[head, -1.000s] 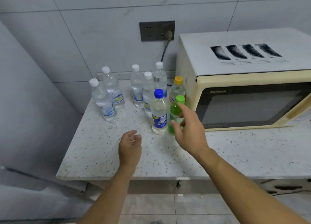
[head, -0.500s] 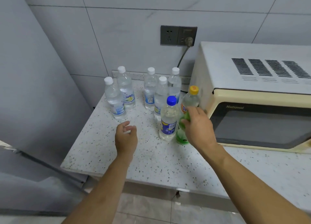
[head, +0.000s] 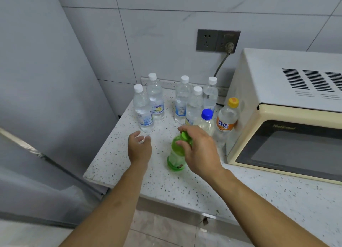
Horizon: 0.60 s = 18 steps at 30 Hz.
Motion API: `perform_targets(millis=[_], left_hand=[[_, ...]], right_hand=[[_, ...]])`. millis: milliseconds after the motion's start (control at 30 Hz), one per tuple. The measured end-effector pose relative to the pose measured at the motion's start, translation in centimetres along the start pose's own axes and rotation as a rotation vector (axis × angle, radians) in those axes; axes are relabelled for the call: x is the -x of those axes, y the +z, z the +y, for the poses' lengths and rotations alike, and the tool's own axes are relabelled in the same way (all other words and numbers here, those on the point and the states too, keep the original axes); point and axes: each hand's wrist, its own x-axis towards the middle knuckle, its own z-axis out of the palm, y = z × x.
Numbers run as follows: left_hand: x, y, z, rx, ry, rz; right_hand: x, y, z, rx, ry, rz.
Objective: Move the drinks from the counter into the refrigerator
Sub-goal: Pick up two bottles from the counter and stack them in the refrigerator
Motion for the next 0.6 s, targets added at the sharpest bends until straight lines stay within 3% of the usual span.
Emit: perform_targets(millis=[233,600], left_hand=[[-3.7,1.2,2.1,-0.02,-0.105,-0.028],[-9.4,4.0,5.3,-0.009,0.021,-0.142]], right_hand=[[-3.6,3.4,0.5,-0.009,0.056,-0.081],[-3.4,6.7,1.9,-0.234,0.209,-0.016]])
